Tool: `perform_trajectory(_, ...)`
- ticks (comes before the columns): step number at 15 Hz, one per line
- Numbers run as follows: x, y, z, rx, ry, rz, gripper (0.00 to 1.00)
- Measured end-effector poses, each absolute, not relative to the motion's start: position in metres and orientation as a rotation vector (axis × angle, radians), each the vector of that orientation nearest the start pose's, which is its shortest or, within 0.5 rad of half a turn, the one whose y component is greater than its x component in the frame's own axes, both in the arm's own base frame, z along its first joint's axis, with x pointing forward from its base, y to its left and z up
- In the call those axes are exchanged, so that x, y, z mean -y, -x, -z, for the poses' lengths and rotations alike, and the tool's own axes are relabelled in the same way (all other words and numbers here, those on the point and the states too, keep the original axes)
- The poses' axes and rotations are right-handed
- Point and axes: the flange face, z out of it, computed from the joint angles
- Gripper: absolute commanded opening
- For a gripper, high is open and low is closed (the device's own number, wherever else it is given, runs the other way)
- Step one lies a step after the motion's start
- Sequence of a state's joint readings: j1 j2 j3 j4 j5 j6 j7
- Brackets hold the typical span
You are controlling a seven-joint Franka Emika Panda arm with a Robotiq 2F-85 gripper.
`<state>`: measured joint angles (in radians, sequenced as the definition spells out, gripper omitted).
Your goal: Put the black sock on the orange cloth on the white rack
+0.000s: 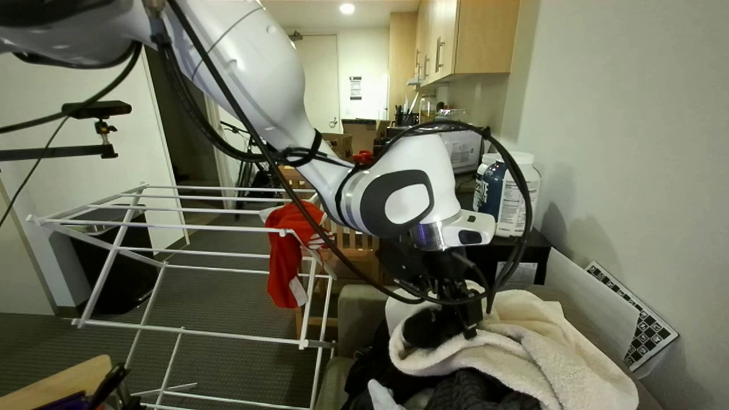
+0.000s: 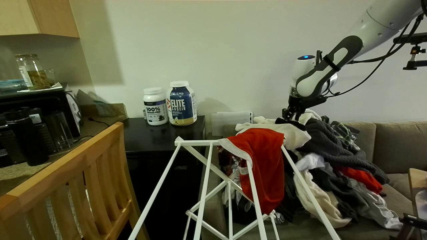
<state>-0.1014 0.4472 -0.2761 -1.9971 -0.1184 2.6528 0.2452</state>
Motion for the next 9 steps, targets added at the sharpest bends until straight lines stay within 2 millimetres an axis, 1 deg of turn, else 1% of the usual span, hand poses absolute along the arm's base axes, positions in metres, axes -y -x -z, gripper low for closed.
perform_trajectory(1,0.218,-0.591,-0.265,-0.774,3.225,0.349,0.54)
perform_trajectory(2,0.215,-0.592,-0.267,-0.749,3.228,0.353,0.57)
perform_trajectory(3,0.212,-0.594,-0.268,-0.725,3.231,0.356,0.56)
perform_trajectory(6,0.203,-0.597,-0.272,-0.658,3.235,0.365,0.35)
perform_trajectory(9,0.198,-0.599,-0.273,-0.621,3.233,0.367,0.16)
